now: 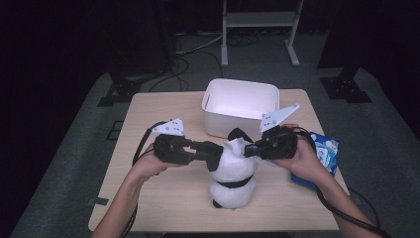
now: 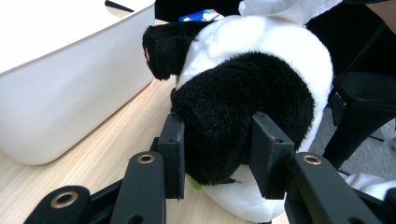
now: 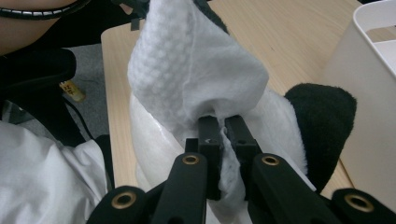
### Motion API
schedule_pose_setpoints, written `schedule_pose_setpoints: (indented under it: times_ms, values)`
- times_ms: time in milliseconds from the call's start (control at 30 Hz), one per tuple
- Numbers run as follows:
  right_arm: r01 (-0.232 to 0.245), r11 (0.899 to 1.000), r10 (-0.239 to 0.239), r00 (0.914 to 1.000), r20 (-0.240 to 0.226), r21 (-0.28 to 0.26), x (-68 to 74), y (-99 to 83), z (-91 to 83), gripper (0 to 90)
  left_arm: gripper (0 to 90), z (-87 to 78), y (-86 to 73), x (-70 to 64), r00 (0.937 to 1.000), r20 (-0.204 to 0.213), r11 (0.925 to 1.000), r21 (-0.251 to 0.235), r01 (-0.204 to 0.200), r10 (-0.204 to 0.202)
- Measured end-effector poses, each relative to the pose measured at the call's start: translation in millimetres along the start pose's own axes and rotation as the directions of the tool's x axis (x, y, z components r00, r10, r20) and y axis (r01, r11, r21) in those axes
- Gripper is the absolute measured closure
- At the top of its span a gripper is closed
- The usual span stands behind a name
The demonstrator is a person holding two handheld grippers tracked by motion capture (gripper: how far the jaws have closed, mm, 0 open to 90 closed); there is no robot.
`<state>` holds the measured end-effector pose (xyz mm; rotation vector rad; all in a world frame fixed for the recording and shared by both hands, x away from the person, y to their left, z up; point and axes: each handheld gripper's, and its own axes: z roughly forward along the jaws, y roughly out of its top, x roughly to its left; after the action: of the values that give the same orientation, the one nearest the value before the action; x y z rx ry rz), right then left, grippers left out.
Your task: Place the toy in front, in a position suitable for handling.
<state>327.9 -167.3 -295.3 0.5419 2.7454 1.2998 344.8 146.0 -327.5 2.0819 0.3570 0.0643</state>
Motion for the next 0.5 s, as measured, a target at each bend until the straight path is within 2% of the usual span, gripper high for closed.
schedule_pose_setpoints:
  times_ms: [100,200,333,500]
  values:
    - [0.004,1.0,-0.004,0.9999,-0.013,0.004,0.4,3.3,3.6,86.4,60.4,-5.2,-0.1,-0.1,1.0,-0.004,0.9999,0.014,0.0,0.0]
    - [0.024,1.0,-0.024,0.9997,0.006,0.008,1.5,8.7,2.8,86.4,60.1,-6.8,1.1,-2.3,0.9998,-0.016,0.9993,0.034,-0.014,0.014]
    - [0.036,0.999,-0.036,0.9991,0.024,0.006,3.2,16.7,-0.9,86.4,59.7,-4.2,4.0,-5.2,0.9996,-0.015,0.9992,0.033,-0.023,0.024]
    - [0.071,0.997,-0.073,0.9966,0.038,0.04,8.8,32.0,0.3,86.3,58.6,2.1,9.2,-7.6,0.9993,-0.017,0.9989,0.033,-0.034,0.035]
